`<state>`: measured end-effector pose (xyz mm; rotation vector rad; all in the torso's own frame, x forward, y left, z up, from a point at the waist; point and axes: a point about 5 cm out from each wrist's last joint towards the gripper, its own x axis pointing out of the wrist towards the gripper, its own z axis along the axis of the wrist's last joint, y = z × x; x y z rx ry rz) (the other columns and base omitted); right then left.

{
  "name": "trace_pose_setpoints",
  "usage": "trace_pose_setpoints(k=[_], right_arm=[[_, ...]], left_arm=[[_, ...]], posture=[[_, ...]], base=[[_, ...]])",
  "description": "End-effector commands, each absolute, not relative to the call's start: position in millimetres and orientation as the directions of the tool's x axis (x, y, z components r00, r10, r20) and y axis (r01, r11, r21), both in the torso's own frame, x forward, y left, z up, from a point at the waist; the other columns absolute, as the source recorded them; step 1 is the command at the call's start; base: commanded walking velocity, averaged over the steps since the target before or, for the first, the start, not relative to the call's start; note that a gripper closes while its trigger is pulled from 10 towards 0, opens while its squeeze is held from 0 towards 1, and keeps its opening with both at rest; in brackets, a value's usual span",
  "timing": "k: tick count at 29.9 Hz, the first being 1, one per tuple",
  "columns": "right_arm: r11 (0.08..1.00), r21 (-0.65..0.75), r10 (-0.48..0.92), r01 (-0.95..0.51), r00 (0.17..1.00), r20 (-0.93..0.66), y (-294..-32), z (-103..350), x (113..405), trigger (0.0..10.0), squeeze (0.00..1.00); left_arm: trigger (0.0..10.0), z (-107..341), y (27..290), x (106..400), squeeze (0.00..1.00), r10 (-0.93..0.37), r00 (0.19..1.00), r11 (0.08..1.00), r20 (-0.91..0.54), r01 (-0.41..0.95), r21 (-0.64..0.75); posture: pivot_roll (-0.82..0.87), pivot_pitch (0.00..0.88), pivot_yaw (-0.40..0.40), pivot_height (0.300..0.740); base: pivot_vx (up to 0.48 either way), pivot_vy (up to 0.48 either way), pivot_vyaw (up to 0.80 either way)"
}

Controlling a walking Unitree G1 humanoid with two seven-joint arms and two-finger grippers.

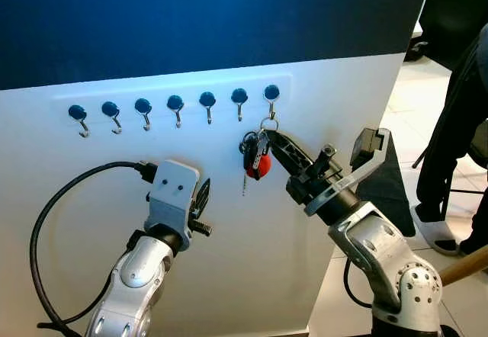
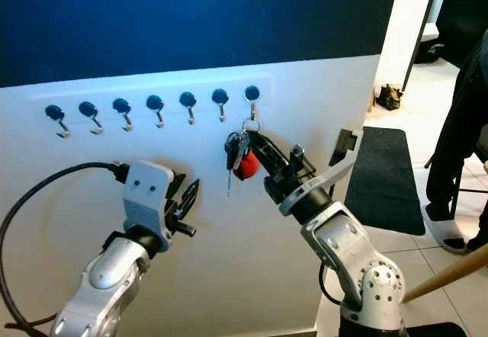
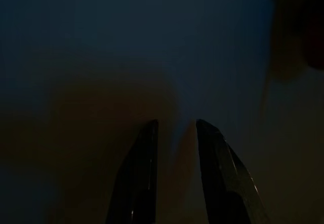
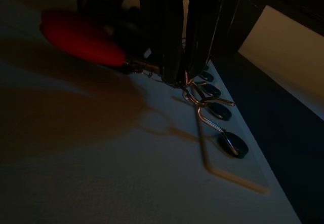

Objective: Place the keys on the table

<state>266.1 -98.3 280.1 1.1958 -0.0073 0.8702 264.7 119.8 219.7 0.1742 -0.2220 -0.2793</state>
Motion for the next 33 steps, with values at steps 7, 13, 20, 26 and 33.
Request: trace_pose_setpoints(k=[7, 13, 20, 26, 33], right_arm=[[0.051, 0.779, 0.641, -0.625, 0.618, 0.454, -83, 289, 261, 10.0, 0.0], [0.023, 0.751, 0.667, -0.66, 0.569, 0.48, -80, 295, 256, 10.0, 0.0], [0.001, 0.725, 0.68, -0.689, 0.532, 0.504, -79, 301, 252, 10.0, 0.0], [-0.007, 0.716, 0.677, -0.698, 0.524, 0.517, -78, 307, 251, 10.0, 0.0], [-0.008, 0.727, 0.649, -0.686, 0.549, 0.526, -80, 312, 256, 10.0, 0.0]], left_arm=[[10.0, 216, 120, 263, 0.0, -0.302, 0.939, 0.941, 0.166, 0.265, 0.21], [10.0, 216, 120, 263, 0.0, -0.297, 0.941, 0.943, 0.165, 0.261, 0.208], [10.0, 215, 120, 262, 0.0, -0.292, 0.942, 0.945, 0.165, 0.257, 0.205], [10.0, 215, 120, 262, 0.0, -0.288, 0.943, 0.946, 0.165, 0.253, 0.204], [10.0, 215, 121, 263, 0.0, -0.29, 0.943, 0.945, 0.166, 0.255, 0.203]], posture=[[0.13, 0.173, 0.105, 0.74], [0.13, 0.173, 0.097, 0.74], [0.13, 0.173, 0.09, 0.74], [0.13, 0.172, 0.088, 0.74], [0.12, 0.169, 0.093, 0.74]], base=[[0.0, 0.0, 0.0], [0.0, 0.0, 0.0], [0.0, 0.0, 0.0], [0.0, 0.0, 0.0], [0.0, 0.0, 0.0]])
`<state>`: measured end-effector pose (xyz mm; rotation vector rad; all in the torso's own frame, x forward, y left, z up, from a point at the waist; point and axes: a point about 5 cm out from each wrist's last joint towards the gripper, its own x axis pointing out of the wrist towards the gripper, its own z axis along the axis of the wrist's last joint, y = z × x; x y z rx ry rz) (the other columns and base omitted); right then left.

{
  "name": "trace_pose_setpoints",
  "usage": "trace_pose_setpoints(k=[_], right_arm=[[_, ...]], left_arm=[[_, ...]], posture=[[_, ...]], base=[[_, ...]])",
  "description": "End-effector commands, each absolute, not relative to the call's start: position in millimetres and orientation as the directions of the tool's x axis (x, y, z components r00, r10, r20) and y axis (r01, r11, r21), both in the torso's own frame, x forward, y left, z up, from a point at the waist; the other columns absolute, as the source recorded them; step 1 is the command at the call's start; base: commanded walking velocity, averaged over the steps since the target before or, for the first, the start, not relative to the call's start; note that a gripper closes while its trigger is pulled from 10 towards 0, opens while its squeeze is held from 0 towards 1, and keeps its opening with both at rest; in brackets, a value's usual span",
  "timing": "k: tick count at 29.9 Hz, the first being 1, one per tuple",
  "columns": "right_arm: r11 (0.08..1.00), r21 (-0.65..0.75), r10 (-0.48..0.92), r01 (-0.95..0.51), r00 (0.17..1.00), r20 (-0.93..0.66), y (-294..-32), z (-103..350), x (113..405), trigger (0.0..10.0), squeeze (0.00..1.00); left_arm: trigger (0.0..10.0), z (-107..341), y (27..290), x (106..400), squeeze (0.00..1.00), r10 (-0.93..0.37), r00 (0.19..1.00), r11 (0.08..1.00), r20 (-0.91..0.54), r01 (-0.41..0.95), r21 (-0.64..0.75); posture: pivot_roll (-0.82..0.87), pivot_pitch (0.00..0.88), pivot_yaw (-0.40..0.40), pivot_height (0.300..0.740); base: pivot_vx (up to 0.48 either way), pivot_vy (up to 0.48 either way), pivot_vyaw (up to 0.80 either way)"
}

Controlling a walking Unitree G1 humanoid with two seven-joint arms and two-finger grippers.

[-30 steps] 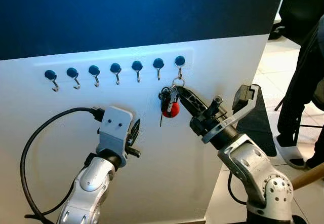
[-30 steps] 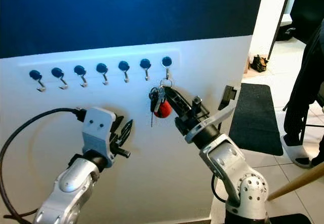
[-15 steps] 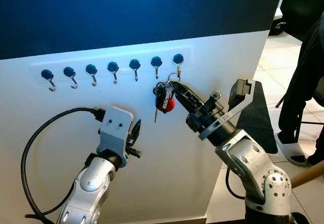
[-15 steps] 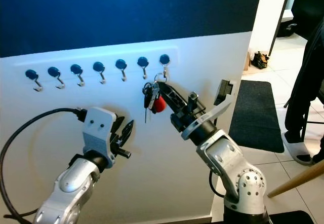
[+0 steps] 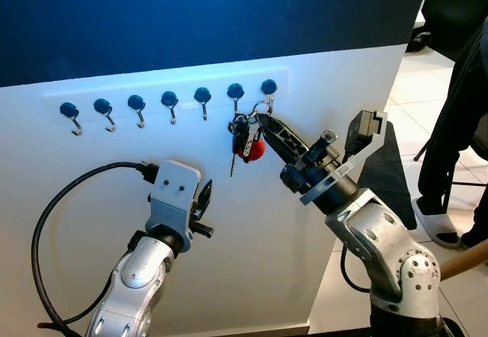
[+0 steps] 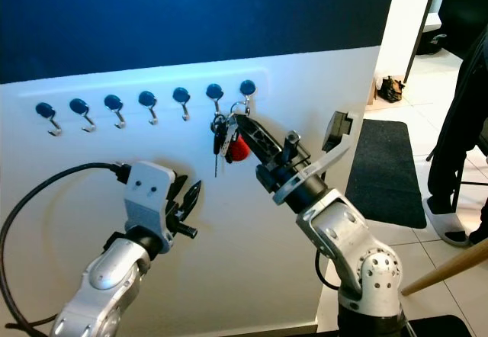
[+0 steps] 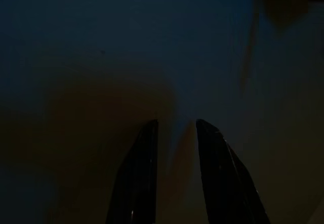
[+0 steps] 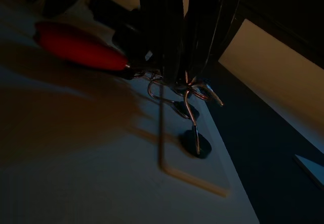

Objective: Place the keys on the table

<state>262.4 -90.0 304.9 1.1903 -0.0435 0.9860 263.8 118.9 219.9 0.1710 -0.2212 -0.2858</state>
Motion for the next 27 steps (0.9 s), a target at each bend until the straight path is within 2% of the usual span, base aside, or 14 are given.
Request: trace_pose_setpoints(k=[1, 14, 19, 27], right_arm=[[-0.007, 0.729, 0.648, -0.684, 0.552, 0.525, -80, 312, 256, 10.0, 0.0], [-0.023, 0.734, 0.617, -0.679, 0.567, 0.545, -83, 315, 258, 10.0, 0.0], [0.055, 0.803, 0.618, -0.593, 0.652, 0.439, -87, 285, 265, 10.0, 0.0], [0.18, 0.898, 0.502, -0.401, 0.823, 0.267, -108, 249, 283, 10.0, 0.0]], left_arm=[[10.0, 215, 121, 263, 0.0, -0.29, 0.942, 0.945, 0.166, 0.255, 0.203], [10.0, 215, 119, 264, 0.0, -0.302, 0.939, 0.941, 0.165, 0.267, 0.206], [10.0, 215, 119, 264, 0.0, -0.303, 0.939, 0.941, 0.164, 0.267, 0.209], [10.0, 215, 118, 263, 0.0, -0.308, 0.937, 0.939, 0.162, 0.273, 0.209]], posture=[[0.12, 0.168, 0.094, 0.74], [0.12, 0.16, 0.099, 0.74], [0.12, 0.159, 0.099, 0.74], [0.12, 0.167, 0.108, 0.74]], base=[[0.0, 0.0, 0.0], [0.0, 0.0, 0.0], [0.0, 0.0, 0.0], [0.0, 0.0, 0.0]])
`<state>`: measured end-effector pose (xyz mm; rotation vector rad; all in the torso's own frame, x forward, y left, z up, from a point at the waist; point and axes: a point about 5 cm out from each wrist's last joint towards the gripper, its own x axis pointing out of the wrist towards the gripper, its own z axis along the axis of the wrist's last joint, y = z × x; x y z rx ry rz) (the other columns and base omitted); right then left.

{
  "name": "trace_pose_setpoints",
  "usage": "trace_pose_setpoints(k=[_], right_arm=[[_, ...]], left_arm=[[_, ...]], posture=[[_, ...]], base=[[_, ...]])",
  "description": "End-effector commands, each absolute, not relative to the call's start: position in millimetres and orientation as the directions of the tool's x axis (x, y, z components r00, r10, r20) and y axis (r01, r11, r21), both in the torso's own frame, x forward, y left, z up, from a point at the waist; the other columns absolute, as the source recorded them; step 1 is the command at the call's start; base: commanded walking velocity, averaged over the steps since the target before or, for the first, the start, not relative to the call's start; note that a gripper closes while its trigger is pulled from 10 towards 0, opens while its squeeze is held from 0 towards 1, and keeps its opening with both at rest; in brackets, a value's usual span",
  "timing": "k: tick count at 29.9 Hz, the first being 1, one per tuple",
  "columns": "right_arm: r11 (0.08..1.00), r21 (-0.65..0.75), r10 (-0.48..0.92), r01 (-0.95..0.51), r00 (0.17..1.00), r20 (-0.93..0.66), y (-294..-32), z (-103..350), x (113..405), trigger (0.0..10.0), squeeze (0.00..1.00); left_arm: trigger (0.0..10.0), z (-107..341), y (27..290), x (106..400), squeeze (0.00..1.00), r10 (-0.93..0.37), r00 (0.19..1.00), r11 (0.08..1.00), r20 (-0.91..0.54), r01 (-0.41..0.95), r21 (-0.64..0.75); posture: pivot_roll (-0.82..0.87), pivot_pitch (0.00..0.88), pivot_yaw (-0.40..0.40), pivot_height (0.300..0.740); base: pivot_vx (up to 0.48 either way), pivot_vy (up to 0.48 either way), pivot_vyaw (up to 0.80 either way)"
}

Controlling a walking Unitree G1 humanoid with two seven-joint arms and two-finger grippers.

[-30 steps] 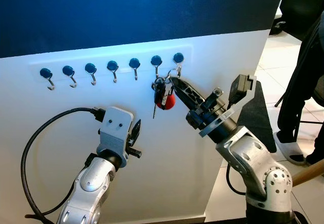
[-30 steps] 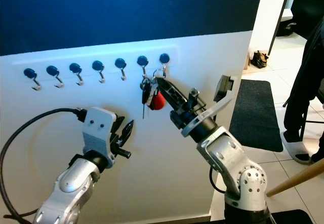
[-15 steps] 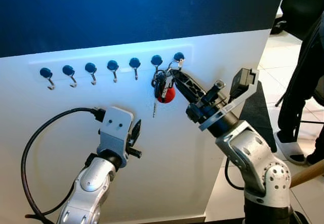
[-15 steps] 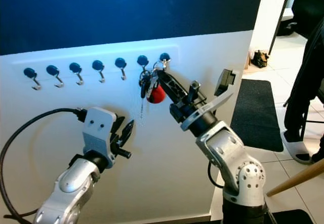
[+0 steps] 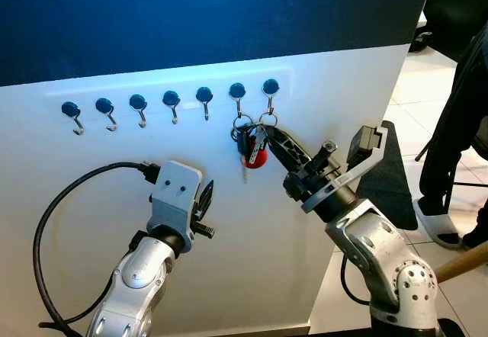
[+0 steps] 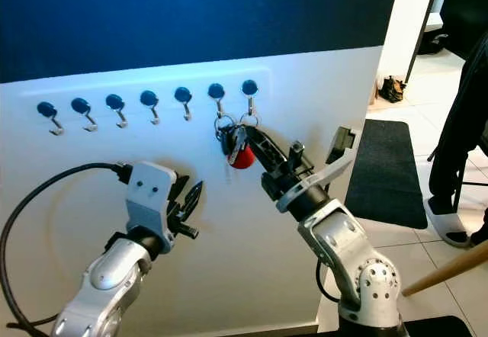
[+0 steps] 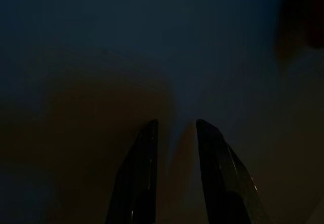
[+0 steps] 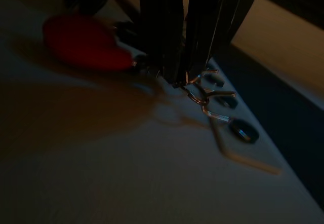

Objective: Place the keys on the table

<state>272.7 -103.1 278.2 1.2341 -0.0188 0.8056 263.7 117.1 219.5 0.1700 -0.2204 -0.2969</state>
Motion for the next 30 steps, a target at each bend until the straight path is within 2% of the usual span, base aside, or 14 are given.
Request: trace_pose_setpoints(k=[1, 12, 16, 18, 19, 20, 21, 24, 25, 26, 27, 28, 29, 30], right_arm=[[0.184, 0.904, 0.487, -0.387, 0.834, 0.258, -110, 248, 285, 10.0, 0.0], [0.177, 0.941, 0.382, -0.288, 0.901, 0.205, -114, 246, 303, 10.0, 0.0], [0.179, 0.929, 0.393, -0.325, 0.889, 0.235, -110, 253, 304, 10.0, 0.0], [0.208, 0.912, 0.404, -0.354, 0.88, 0.249, -109, 257, 303, 10.0, 0.0], [0.223, 0.896, 0.415, -0.384, 0.869, 0.269, -108, 259, 301, 10.0, 0.38], [0.223, 0.896, 0.415, -0.384, 0.869, 0.269, -108, 259, 301, 10.0, 0.38], [0.235, 0.877, 0.429, -0.418, 0.855, 0.292, -107, 262, 298, 10.0, 1.0], [0.238, 0.873, 0.433, -0.426, 0.851, 0.298, -107, 263, 297, 10.0, 1.0], [0.238, 0.872, 0.433, -0.427, 0.851, 0.298, -107, 263, 297, 10.0, 0.95], [0.238, 0.872, 0.433, -0.427, 0.851, 0.298, -107, 263, 297, 10.0, 0.95], [0.316, 0.815, 0.433, -0.486, 0.838, 0.332, -109, 267, 291, 10.0, 0.0], [0.355, 0.782, 0.434, -0.513, 0.831, 0.348, -109, 268, 288, 10.0, 0.0], [0.355, 0.782, 0.434, -0.513, 0.831, 0.348, -109, 268, 288, 10.0, 0.0], [0.419, 0.7, 0.446, -0.579, 0.802, 0.397, -110, 274, 279, 10.0, 0.0]], left_arm=[[10.0, 215, 118, 263, 0.0, -0.309, 0.937, 0.939, 0.161, 0.274, 0.209], [10.0, 226, 126, 270, 0.0, -0.295, 0.936, 0.942, 0.193, 0.251, 0.225], [10.0, 226, 126, 269, 0.0, -0.296, 0.936, 0.941, 0.193, 0.251, 0.227], [10.0, 226, 125, 269, 0.0, -0.297, 0.935, 0.941, 0.192, 0.252, 0.226], [10.0, 225, 124, 268, 0.0, -0.297, 0.935, 0.941, 0.191, 0.253, 0.224], [10.0, 225, 124, 268, 0.0, -0.297, 0.935, 0.941, 0.191, 0.253, 0.224], [10.0, 224, 123, 266, 0.0, -0.297, 0.936, 0.942, 0.189, 0.254, 0.22], [10.0, 223, 123, 265, 0.0, -0.295, 0.937, 0.942, 0.186, 0.254, 0.218], [10.0, 223, 123, 265, 0.0, -0.295, 0.937, 0.943, 0.185, 0.254, 0.217], [10.0, 223, 123, 265, 0.0, -0.295, 0.937, 0.943, 0.185, 0.254, 0.217], [10.0, 223, 123, 265, 0.0, -0.293, 0.938, 0.943, 0.184, 0.252, 0.216], [10.0, 223, 124, 264, 0.0, -0.293, 0.938, 0.943, 0.184, 0.252, 0.216], [10.0, 223, 124, 264, 0.0, -0.293, 0.938, 0.943, 0.184, 0.252, 0.216], [10.0, 224, 124, 265, 0.0, -0.292, 0.938, 0.943, 0.186, 0.251, 0.217]], posture=[[0.12, 0.167, 0.11, 0.74], [0.13, 0.174, 0.117, 0.74], [0.13, 0.174, 0.116, 0.74], [0.13, 0.174, 0.113, 0.74], [0.14, 0.177, 0.108, 0.74], [0.14, 0.177, 0.108, 0.74], [0.14, 0.178, 0.105, 0.74], [0.14, 0.179, 0.104, 0.74], [0.14, 0.179, 0.104, 0.74], [0.14, 0.179, 0.104, 0.74], [0.14, 0.181, 0.104, 0.74], [0.14, 0.181, 0.104, 0.74], [0.14, 0.181, 0.104, 0.74], [0.14, 0.182, 0.105, 0.74]], base=[[0.0, 0.0, 0.0], [0.0, 0.0, 0.0], [0.0, 0.0, 0.0], [0.0, 0.0, 0.0], [0.0, 0.0, 0.0], [0.0, 0.0, 0.0], [0.0, 0.0, 0.0], [0.0, 0.0, 0.0], [0.0, 0.0, 0.0], [0.0, 0.0, 0.0], [0.0, 0.0, 0.0], [0.0, 0.0, 0.0], [0.0, 0.0, 0.0], [0.0, 0.0, 0.0]])
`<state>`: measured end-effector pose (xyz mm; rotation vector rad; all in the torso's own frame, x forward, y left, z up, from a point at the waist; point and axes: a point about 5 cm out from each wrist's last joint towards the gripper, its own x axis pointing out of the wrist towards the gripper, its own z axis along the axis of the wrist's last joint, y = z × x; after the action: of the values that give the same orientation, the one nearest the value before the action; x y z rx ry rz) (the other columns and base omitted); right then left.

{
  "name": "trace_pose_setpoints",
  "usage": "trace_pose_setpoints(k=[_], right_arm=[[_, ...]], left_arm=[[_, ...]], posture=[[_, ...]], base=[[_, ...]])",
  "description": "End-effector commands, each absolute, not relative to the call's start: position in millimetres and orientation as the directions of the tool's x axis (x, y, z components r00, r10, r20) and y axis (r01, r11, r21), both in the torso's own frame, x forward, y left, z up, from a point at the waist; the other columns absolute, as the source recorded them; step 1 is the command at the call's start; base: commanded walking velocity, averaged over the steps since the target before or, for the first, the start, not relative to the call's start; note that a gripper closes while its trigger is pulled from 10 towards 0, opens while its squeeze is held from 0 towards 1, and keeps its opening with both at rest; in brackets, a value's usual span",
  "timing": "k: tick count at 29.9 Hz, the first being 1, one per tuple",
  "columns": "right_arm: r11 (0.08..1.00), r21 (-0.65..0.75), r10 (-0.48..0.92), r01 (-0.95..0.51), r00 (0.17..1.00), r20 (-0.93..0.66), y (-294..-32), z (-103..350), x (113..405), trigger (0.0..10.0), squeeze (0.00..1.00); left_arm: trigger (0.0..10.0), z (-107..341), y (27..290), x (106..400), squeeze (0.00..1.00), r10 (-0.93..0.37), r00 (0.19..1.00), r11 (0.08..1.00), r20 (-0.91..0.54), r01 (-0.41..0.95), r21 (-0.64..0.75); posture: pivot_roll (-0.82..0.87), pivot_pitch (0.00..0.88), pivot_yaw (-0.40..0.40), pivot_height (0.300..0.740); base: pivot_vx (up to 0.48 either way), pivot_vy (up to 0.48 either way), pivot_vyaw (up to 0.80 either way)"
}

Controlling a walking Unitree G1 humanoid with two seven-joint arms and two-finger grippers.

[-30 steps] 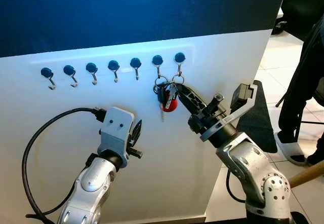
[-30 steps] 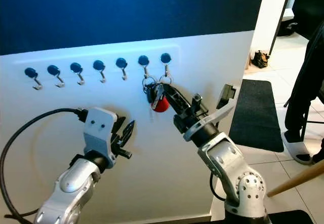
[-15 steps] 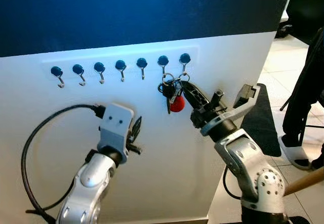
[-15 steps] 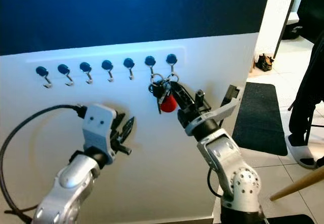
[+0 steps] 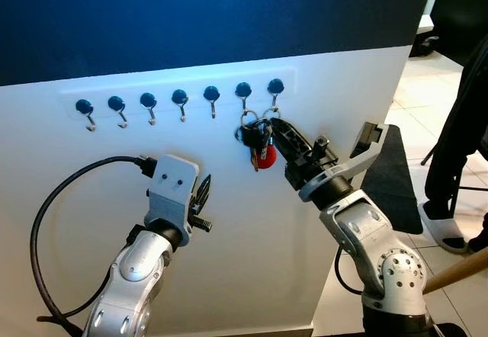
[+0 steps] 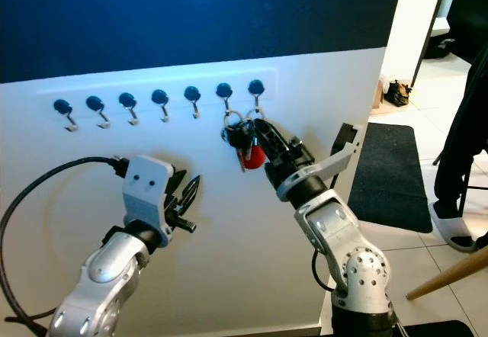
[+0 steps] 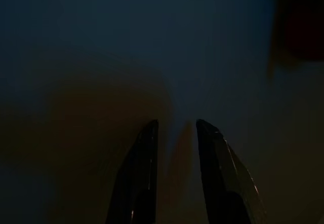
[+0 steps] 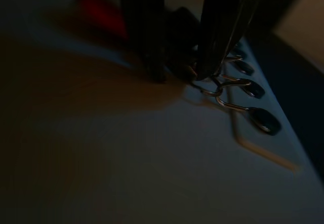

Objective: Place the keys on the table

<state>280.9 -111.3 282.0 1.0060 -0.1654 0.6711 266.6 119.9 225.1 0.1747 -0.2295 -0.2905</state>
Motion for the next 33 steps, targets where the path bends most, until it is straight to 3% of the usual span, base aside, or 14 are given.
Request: trace_pose_setpoints(k=[1, 9, 12, 21, 27, 33], right_arm=[[0.434, 0.662, 0.461, -0.612, 0.782, 0.421, -110, 277, 273, 10.0, 0.0], [0.416, 0.535, 0.522, -0.735, 0.675, 0.522, -119, 292, 253, 10.0, 0.0], [0.381, 0.466, 0.561, -0.799, 0.6, 0.57, -123, 295, 243, 10.0, 0.0], [0.271, 0.413, 0.688, -0.87, 0.475, 0.549, -116, 276, 223, 10.0, 0.0], [0.319, 0.486, 0.731, -0.814, 0.537, 0.42, -106, 238, 224, 10.0, 0.0], [0.496, 0.569, 0.651, -0.656, 0.715, 0.256, -117, 187, 237, 10.0, 0.0]], left_arm=[[10.0, 225, 125, 265, 0.0, -0.292, 0.938, 0.943, 0.188, 0.25, 0.218], [10.0, 234, 130, 269, 0.0, -0.292, 0.933, 0.944, 0.211, 0.246, 0.221], [10.0, 247, 131, 270, 0.0, -0.311, 0.918, 0.947, 0.246, 0.276, 0.165], [10.0, 297, 117, 262, 0.0, -0.45, 0.799, 0.864, 0.399, 0.502, -0.03], [10.0, 311, 112, 257, 0.0, -0.51, 0.746, 0.813, 0.428, 0.58, -0.041], [10.0, 311, 107, 244, 0.0, -0.649, 0.646, 0.689, 0.401, 0.723, -0.05]], posture=[[0.14, 0.183, 0.106, 0.74], [0.13, 0.187, 0.116, 0.74], [0.13, 0.187, 0.118, 0.74], [0.13, 0.187, 0.118, 0.74], [0.13, 0.188, 0.115, 0.74], [0.13, 0.191, 0.118, 0.74]], base=[[0.0, 0.0, 0.0], [0.0, 0.0, 0.0], [0.0, 0.0, 0.0], [0.0, 0.0, 0.0], [0.0, 0.0, 0.0], [0.0, 0.0, 0.0]])
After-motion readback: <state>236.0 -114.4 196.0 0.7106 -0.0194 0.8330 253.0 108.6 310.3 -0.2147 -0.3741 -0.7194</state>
